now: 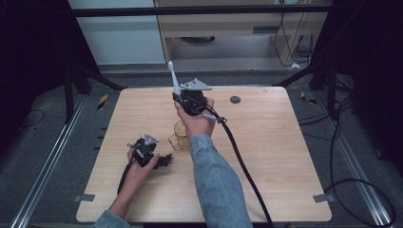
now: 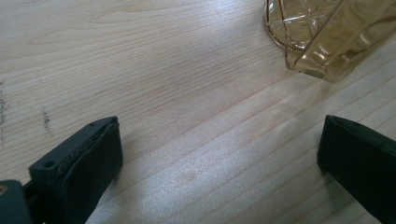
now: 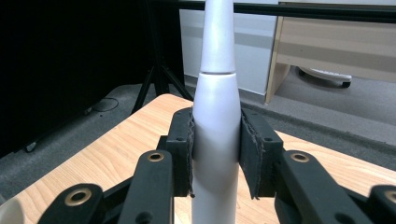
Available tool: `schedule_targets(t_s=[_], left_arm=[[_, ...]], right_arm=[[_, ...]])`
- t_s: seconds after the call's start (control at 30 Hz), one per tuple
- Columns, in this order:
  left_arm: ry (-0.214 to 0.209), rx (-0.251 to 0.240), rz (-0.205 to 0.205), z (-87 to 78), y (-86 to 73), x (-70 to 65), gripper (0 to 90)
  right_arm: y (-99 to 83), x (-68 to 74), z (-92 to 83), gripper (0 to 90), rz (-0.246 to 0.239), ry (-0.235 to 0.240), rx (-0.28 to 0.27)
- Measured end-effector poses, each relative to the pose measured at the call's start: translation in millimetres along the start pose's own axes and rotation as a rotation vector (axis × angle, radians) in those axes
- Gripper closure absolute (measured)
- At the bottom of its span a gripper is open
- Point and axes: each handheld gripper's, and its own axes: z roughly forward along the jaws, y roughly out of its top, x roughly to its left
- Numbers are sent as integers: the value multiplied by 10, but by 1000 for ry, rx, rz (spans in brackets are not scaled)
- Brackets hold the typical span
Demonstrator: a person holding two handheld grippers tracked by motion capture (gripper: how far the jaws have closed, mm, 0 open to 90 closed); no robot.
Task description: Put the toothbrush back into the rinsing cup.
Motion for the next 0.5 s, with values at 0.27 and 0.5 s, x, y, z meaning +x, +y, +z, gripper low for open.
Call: schedule_targets(t_s=[0.27, 0.5], left_arm=[[0, 0, -1, -2, -2, 1, 0], [-1, -2, -3, -1, -2, 2, 0]], right_arm=[[-43, 14, -17, 670, 11, 3, -16], [-105, -7, -26, 670, 27, -7, -20]])
